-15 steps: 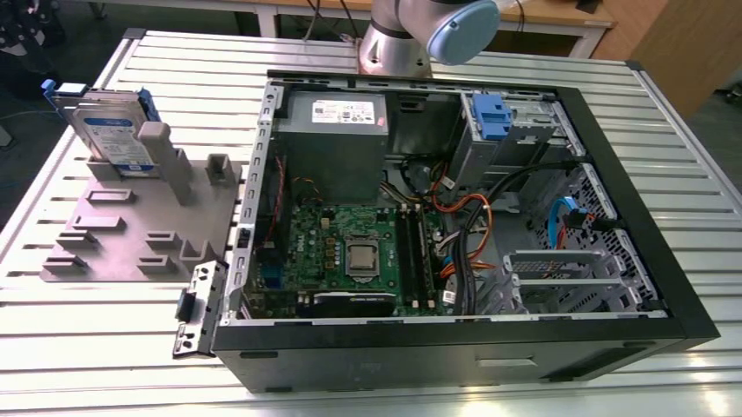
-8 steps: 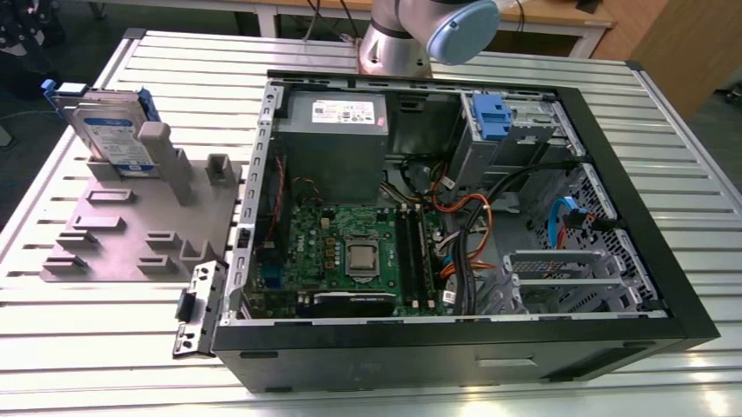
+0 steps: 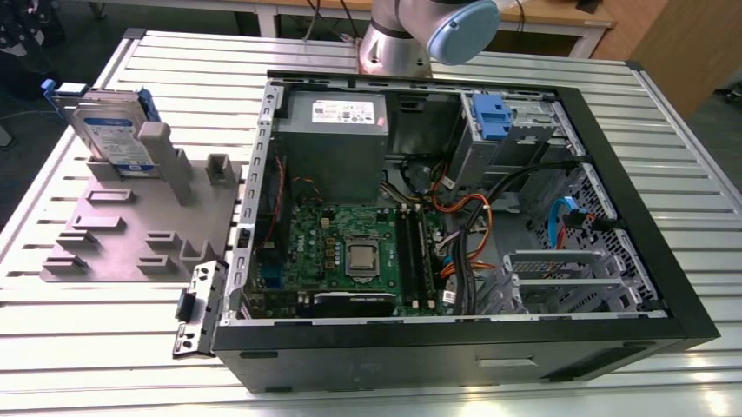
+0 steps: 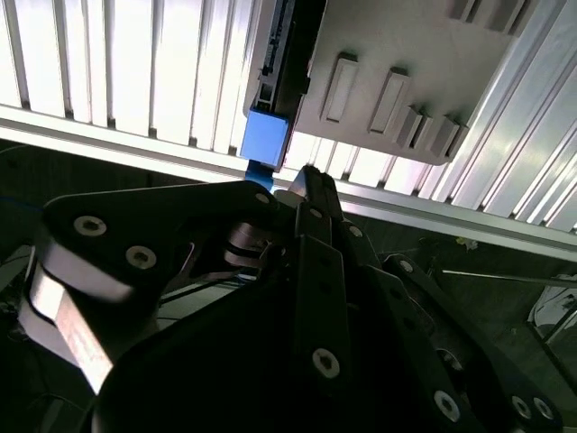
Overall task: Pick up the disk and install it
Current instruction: 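Pick up the disk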
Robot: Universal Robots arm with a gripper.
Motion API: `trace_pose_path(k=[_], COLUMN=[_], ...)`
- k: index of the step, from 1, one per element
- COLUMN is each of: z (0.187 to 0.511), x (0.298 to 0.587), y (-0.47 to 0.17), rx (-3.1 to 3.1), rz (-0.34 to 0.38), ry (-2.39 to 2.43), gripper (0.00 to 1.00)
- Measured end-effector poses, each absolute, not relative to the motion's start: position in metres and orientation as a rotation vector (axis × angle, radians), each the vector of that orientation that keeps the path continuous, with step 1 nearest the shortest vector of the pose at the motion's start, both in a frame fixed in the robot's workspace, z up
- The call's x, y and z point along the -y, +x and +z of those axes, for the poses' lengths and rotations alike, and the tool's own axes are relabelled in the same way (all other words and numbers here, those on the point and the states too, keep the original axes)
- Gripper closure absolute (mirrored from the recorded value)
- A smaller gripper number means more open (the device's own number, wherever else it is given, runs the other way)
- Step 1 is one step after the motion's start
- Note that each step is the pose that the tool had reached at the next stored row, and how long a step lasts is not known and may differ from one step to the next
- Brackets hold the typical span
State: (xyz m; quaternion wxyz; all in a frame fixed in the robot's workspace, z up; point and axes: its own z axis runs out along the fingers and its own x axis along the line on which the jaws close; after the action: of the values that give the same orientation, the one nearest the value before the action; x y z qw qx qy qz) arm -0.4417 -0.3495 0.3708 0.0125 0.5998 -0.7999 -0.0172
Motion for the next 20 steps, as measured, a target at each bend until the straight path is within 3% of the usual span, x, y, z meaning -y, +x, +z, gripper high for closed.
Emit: trace_pose_path(k=[20], z=[0.3704], x=[0.3495], y=[-0.4417], rx=[2.493], rz=[-0.053], ry=[1.870], gripper=[0.89])
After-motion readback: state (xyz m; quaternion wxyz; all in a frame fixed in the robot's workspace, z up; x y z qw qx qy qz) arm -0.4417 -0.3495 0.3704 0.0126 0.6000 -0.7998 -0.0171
